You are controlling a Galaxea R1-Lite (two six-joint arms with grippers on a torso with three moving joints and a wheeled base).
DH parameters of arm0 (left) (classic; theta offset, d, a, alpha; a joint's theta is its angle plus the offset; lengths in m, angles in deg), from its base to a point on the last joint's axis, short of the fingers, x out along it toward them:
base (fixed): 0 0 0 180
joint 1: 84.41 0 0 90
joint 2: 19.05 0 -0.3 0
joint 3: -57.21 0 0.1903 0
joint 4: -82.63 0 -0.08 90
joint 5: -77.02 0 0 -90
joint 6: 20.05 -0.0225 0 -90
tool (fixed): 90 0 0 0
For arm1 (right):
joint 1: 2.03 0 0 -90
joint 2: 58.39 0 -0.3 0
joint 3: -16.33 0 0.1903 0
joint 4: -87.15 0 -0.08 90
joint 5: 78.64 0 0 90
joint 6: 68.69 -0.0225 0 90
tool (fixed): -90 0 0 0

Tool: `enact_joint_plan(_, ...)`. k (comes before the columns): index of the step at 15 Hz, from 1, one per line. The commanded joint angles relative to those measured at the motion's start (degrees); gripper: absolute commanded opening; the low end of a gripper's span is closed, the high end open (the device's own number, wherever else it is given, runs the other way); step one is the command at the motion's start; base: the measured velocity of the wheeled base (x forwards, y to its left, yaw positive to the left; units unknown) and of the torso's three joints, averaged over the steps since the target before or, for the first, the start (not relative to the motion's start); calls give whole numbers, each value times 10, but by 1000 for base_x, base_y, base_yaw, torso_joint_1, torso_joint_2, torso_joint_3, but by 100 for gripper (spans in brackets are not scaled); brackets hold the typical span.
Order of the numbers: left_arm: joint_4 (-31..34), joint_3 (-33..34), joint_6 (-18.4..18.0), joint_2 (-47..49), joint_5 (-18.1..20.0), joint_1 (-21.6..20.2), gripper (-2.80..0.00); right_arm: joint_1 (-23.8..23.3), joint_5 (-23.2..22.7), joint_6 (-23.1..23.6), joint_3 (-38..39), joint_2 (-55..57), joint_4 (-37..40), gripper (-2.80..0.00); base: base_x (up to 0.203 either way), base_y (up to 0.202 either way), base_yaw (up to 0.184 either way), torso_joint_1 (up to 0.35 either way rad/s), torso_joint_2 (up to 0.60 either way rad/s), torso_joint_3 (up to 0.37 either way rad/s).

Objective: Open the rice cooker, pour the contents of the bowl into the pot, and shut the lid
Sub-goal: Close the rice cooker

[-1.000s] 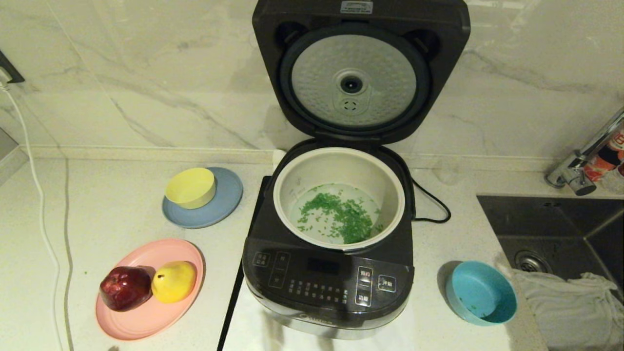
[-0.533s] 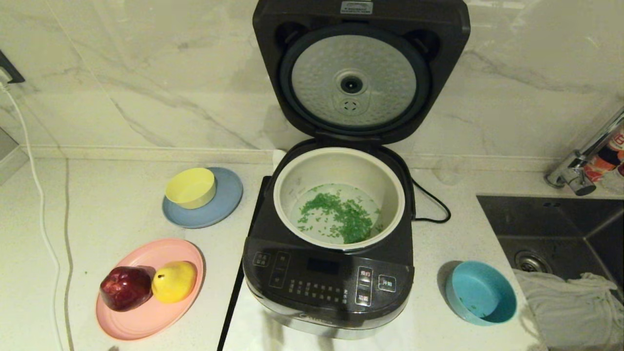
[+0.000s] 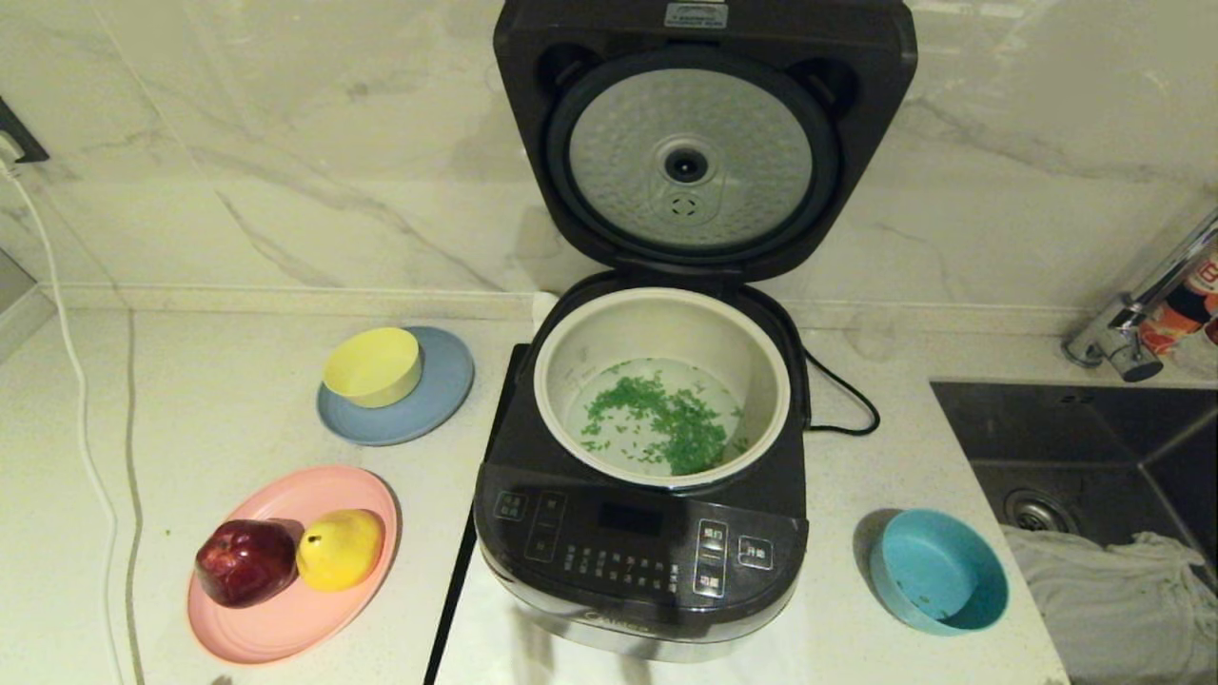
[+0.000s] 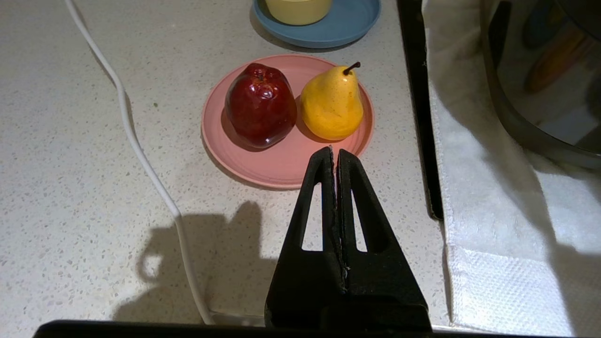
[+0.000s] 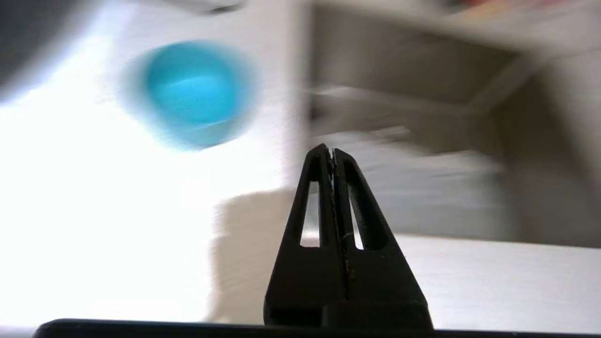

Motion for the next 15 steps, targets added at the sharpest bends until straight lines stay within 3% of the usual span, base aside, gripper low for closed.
enact_joint_plan(1, 0, 0, 0, 0, 0, 0, -280, 0, -58, -12, 24, -14, -9, -280, 0, 0, 0, 0, 0, 0)
enact_joint_plan(7, 0, 0, 0, 0, 0, 0, -280, 0, -58, -24, 37, -15, -54, -280, 0, 0, 0, 0, 0, 0)
enact_joint_plan(15, 0, 0, 0, 0, 0, 0, -280, 0, -58, -24, 37, -15, -54, -280, 0, 0, 0, 0, 0, 0)
